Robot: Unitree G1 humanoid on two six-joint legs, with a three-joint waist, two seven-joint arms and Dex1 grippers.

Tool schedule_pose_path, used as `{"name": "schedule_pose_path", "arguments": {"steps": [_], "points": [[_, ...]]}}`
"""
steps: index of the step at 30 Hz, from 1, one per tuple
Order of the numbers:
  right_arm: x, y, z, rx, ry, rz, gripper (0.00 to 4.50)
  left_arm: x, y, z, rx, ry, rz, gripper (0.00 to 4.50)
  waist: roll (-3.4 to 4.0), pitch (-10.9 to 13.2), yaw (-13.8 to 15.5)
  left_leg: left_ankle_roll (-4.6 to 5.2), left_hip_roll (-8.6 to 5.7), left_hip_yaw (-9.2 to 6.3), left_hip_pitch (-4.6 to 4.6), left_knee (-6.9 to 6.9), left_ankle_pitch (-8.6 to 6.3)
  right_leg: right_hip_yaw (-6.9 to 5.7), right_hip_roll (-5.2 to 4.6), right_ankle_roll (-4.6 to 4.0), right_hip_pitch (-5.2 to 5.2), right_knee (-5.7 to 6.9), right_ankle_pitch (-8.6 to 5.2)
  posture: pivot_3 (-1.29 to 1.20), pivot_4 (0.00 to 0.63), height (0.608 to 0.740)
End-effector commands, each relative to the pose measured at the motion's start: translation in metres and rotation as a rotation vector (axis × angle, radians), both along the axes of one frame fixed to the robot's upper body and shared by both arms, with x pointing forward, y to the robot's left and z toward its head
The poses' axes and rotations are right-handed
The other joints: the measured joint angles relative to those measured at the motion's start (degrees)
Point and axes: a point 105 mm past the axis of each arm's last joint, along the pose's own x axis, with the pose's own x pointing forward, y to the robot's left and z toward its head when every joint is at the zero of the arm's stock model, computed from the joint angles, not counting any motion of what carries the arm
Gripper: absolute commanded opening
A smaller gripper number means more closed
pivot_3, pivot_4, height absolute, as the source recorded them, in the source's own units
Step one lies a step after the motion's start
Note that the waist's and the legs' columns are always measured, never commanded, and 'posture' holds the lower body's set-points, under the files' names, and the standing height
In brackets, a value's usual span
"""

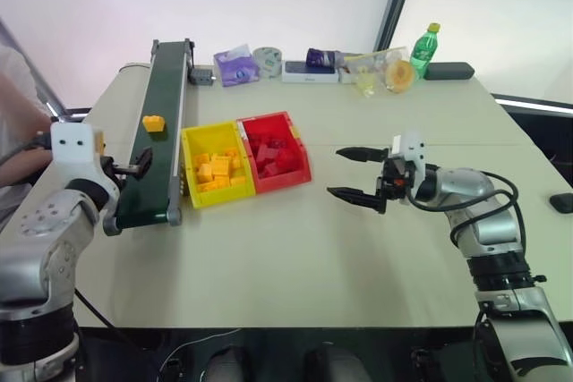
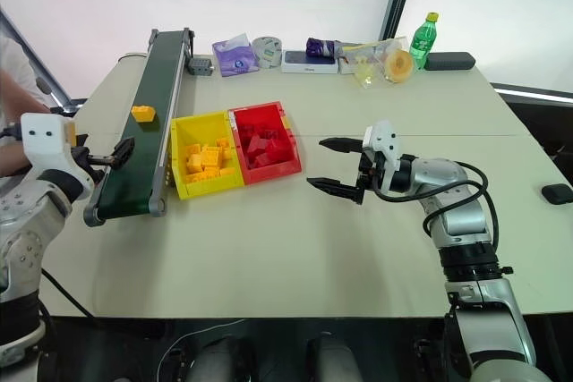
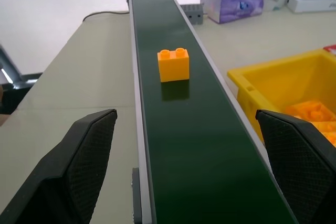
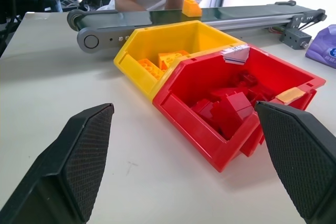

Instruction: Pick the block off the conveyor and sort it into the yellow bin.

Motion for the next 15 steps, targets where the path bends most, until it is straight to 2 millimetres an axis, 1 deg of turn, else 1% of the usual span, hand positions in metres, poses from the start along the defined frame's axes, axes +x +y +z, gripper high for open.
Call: {"name": "schedule_pose_path", "arguments": {"steps": [1, 4, 7, 15], "points": [[-0.002, 0.004, 0.014, 0.017, -0.051, 0.016, 4.5, 0.006, 0.006, 0.007, 0.009, 0.0, 0.038, 4.48, 0.0, 0.0, 0.0, 0.0, 0.0, 0.0, 0.0, 0.0, 0.0, 0.0, 0.0, 0.0, 0.0, 0.0, 0.0, 0.0, 0.15, 0.74], [-0.003, 0.004, 0.014, 0.018, -0.052, 0.013, 4.5, 0.01, 0.006, 0.002, 0.017, 0.017, 0.059, 4.48, 0.0, 0.0, 0.1, 0.0, -0.01, 0.01, 0.0, 0.01, 0.0, 0.0, -0.03, 0.0, 0.0, 0.0, 0.0, 0.0, 0.15, 0.74], [-0.003, 0.002, 0.013, 0.018, -0.05, 0.007, 4.5, 0.011, 0.007, -0.003, 0.028, 0.037, 0.068, 4.48, 0.0, 0.0, 0.1, 0.0, 0.0, 0.01, 0.0, 0.01, 0.0, 0.0, -0.03, 0.0, 0.0, 0.0, 0.0, 0.0, 0.15, 0.74], [-0.005, 0.002, 0.012, 0.021, -0.047, 0.002, 4.5, 0.011, 0.002, -0.013, -0.032, 0.058, 0.042, 4.48, 0.0, 0.0, 0.1, 0.0, -0.01, 0.01, 0.0, 0.02, 0.0, 0.0, -0.04, 0.0, 0.01, 0.0, 0.0, 0.0, 0.15, 0.74]]}}
